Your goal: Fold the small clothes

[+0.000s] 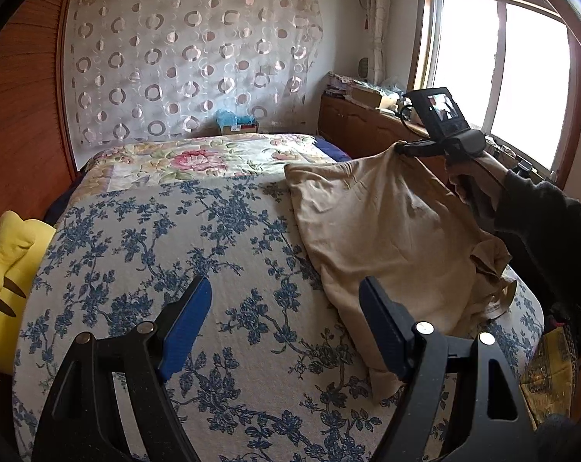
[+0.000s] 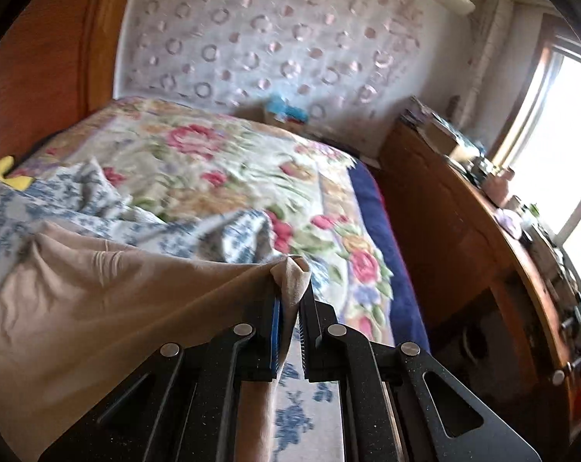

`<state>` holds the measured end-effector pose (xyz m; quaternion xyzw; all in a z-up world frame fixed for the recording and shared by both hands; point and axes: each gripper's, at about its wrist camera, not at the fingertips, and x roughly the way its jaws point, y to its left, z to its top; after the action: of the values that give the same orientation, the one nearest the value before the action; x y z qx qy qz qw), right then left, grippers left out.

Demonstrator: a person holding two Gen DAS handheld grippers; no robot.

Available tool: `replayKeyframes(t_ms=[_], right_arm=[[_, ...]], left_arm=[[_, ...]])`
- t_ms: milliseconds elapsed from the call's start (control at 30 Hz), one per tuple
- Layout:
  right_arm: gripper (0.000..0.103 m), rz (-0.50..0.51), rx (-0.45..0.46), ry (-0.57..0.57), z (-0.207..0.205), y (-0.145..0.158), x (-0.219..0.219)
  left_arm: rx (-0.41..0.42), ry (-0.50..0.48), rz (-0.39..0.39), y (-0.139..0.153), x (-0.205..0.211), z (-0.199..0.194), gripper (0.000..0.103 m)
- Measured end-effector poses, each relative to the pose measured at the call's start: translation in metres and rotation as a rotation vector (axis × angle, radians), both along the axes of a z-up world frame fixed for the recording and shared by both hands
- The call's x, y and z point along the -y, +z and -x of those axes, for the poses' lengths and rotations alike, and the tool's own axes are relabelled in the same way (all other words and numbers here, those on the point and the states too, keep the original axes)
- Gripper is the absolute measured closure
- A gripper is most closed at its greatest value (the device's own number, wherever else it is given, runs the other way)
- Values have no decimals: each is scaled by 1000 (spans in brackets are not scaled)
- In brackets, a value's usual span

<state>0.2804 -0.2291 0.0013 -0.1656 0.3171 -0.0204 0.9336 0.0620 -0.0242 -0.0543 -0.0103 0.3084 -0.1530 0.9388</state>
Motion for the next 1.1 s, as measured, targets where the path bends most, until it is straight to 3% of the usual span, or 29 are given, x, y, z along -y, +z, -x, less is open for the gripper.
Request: replayKeyframes(t_ms=[33, 100, 167, 200, 367, 667, 1100], right_arm=[[94, -11, -21, -7, -3, -1, -3], [76, -22, -40, -20, -4, 2, -7], [63, -38, -38, 0, 0, 16, 0], [62, -49, -37, 10, 4, 23, 6], [62, -128, -57, 84, 44, 38, 39], [62, -187, -90, 230, 154, 26, 52], [62, -223, -100, 304, 217, 24, 65]], left_arm=[[-2, -5, -1, -1, 2, 1, 23], [-4, -12, -4, -1, 6, 1, 23], [-6, -20, -8, -1, 9, 1, 23], [-7, -23, -8, -1, 11, 1, 23], [-17, -43, -10, -4, 19, 3, 23], [-42, -70, -21, -9, 34, 1, 23], [-63, -99, -42, -12, 46, 3, 23]])
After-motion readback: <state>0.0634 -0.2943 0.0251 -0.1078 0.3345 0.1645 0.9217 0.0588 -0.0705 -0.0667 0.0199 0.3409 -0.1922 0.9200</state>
